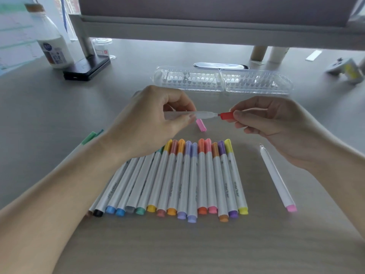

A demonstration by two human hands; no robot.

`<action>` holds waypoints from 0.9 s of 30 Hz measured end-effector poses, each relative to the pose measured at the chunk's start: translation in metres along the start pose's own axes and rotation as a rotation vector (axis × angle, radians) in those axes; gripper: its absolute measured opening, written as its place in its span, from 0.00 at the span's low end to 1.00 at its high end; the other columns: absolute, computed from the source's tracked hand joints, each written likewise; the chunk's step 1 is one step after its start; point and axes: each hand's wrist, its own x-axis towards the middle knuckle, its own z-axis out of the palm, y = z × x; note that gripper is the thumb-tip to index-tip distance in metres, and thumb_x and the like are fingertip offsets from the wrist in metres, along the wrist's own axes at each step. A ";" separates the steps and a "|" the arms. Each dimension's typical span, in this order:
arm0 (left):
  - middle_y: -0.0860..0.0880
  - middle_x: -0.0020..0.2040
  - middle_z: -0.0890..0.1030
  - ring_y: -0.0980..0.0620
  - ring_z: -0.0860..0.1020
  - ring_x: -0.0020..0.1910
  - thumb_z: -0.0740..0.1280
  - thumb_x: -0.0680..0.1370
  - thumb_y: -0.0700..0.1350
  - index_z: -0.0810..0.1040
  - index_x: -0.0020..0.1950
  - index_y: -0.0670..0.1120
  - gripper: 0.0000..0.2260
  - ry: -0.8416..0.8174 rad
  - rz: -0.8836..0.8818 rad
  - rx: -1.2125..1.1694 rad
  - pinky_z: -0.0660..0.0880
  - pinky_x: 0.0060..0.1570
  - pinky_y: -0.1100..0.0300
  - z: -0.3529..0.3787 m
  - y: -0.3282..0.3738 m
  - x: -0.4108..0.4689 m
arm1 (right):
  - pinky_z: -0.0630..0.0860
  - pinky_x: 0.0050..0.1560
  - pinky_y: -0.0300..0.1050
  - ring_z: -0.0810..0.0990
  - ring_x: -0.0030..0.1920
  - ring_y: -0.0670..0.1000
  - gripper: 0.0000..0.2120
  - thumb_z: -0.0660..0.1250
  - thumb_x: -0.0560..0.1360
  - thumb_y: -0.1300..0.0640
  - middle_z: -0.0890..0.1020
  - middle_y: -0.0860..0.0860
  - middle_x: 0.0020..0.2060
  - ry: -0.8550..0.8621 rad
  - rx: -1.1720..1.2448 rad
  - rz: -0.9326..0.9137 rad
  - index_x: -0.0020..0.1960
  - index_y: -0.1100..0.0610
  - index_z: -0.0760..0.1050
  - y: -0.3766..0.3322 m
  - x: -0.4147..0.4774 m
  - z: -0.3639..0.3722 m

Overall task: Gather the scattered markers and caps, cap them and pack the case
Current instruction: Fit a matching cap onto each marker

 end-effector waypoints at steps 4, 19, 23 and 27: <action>0.60 0.43 0.85 0.60 0.82 0.48 0.73 0.79 0.50 0.85 0.47 0.56 0.02 -0.024 0.008 -0.010 0.77 0.50 0.59 0.003 0.001 -0.001 | 0.77 0.50 0.45 0.85 0.43 0.46 0.03 0.73 0.75 0.59 0.89 0.50 0.43 0.001 -0.005 -0.018 0.49 0.53 0.84 -0.001 -0.001 0.003; 0.58 0.43 0.85 0.58 0.83 0.47 0.74 0.78 0.46 0.85 0.47 0.53 0.02 -0.092 -0.011 -0.127 0.80 0.52 0.57 0.006 0.007 -0.003 | 0.79 0.48 0.34 0.86 0.43 0.45 0.05 0.74 0.74 0.67 0.89 0.51 0.42 -0.052 -0.029 -0.181 0.47 0.59 0.85 -0.001 -0.007 0.010; 0.59 0.43 0.85 0.59 0.83 0.47 0.73 0.79 0.47 0.85 0.48 0.53 0.02 -0.095 -0.017 -0.114 0.79 0.52 0.57 0.007 0.010 -0.002 | 0.80 0.48 0.34 0.86 0.43 0.45 0.06 0.74 0.74 0.66 0.89 0.50 0.42 -0.057 -0.039 -0.185 0.48 0.57 0.85 -0.001 -0.005 0.007; 0.58 0.42 0.85 0.58 0.83 0.47 0.71 0.81 0.48 0.85 0.48 0.53 0.04 -0.078 -0.024 -0.093 0.80 0.55 0.50 0.007 0.017 -0.002 | 0.79 0.48 0.39 0.83 0.44 0.48 0.05 0.72 0.77 0.63 0.88 0.52 0.43 0.002 -0.009 -0.222 0.49 0.56 0.85 -0.003 0.000 0.005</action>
